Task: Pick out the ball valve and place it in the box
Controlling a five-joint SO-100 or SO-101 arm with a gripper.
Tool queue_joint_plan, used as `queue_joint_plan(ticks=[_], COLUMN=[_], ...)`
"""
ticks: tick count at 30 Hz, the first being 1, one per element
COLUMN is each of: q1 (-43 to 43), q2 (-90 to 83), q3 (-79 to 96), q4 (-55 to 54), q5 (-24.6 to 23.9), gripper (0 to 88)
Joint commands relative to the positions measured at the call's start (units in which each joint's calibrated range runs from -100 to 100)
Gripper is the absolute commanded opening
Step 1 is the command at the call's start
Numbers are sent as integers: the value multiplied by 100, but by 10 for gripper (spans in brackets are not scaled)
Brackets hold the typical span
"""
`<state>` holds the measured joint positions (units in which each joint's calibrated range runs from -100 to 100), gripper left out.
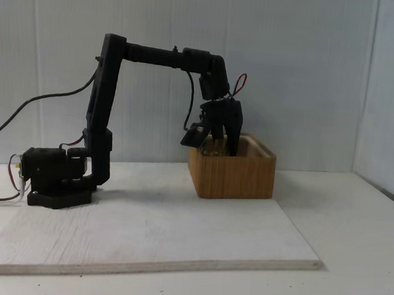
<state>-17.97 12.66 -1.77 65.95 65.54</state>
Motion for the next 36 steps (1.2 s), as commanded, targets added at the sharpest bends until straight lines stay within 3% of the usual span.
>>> queue_joint_plan(ticks=[1,36], q1=[18,33], q2=[-202,-118], q3=[-3,51], q4=[-332,-495], q5=[35,-99], gripper=[11,17])
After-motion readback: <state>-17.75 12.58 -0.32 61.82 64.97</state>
